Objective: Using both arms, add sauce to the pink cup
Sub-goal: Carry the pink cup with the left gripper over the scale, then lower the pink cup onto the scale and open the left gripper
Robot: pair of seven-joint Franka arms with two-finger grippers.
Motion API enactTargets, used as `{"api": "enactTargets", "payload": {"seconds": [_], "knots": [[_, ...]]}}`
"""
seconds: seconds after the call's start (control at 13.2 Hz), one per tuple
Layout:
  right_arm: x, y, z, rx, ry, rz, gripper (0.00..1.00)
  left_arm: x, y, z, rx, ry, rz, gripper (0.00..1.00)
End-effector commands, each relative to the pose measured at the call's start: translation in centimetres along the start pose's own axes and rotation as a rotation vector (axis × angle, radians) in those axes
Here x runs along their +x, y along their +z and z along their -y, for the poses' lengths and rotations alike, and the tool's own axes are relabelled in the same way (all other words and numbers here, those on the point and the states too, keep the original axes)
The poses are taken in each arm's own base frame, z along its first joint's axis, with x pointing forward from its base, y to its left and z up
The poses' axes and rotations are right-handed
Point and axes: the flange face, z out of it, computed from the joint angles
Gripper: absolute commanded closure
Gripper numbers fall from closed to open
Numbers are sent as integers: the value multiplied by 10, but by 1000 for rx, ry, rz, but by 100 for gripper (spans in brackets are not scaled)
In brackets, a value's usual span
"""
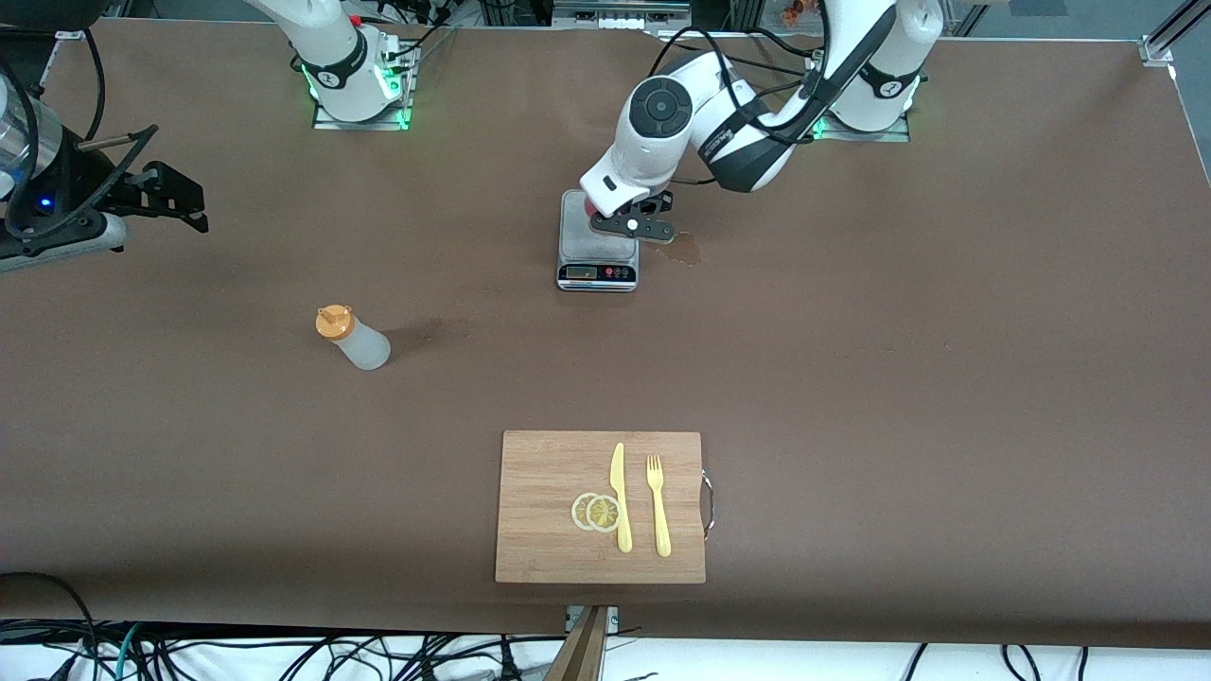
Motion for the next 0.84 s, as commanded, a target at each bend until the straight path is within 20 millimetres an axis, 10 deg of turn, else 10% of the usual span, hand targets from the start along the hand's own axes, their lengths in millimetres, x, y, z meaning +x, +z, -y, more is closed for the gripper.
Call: {"api": "enactTargets", "payload": {"seconds": [0.0,0.15,0.3,0.76], "knots": [[-2,-7,-1,-12,1,-2,0,1,25,-6,-5,6,-8,100],[-2,-7,-1,-11,-4,-1,0,7,30,-1,33,-1,-44,100],[-2,-7,-1,-13,-4,-2,0,7,27,-2,32,-29,-49,3],[-2,-6,-1,-14,-12,1,0,3,-56,-1,141,-45,-53,0]]}}
